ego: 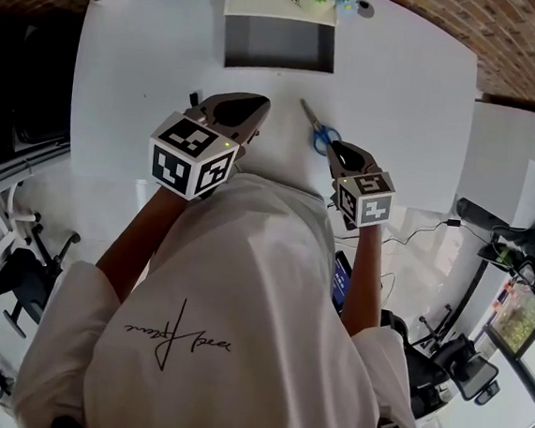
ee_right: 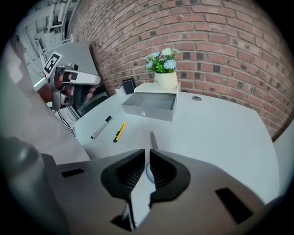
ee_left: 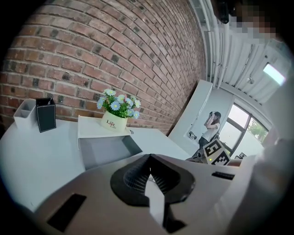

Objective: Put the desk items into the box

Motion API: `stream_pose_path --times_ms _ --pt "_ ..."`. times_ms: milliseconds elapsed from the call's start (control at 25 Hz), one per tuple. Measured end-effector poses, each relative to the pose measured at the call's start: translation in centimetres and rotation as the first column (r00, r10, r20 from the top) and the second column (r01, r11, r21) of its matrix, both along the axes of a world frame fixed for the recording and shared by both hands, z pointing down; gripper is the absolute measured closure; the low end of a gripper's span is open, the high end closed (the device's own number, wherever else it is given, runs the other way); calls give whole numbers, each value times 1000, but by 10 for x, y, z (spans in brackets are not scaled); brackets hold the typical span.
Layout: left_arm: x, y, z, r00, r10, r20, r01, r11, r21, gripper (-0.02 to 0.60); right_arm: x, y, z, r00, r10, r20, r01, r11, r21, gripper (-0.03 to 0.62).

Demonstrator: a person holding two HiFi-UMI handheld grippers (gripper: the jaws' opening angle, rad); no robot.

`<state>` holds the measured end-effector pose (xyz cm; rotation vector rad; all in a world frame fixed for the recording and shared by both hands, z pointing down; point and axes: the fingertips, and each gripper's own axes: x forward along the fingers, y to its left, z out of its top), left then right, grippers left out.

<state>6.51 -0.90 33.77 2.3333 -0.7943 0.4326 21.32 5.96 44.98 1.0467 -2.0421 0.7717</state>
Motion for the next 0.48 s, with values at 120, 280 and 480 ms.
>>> stream_pose_path --times_ms 120,280,480 --pt "-1 0 0 1000 2 -1 -2 1000 -5 577 -1 2 12 1000 -14 -9 13 1000 -26 563" --pt "-8 -3 -1 999 -41 -2 41 999 0 577 -1 4 22 1000 -8 -2 8 999 -50 559" --pt "-12 -2 2 999 -43 -12 43 999 -12 577 1 6 35 998 -24 -55 20 997 -79 505"
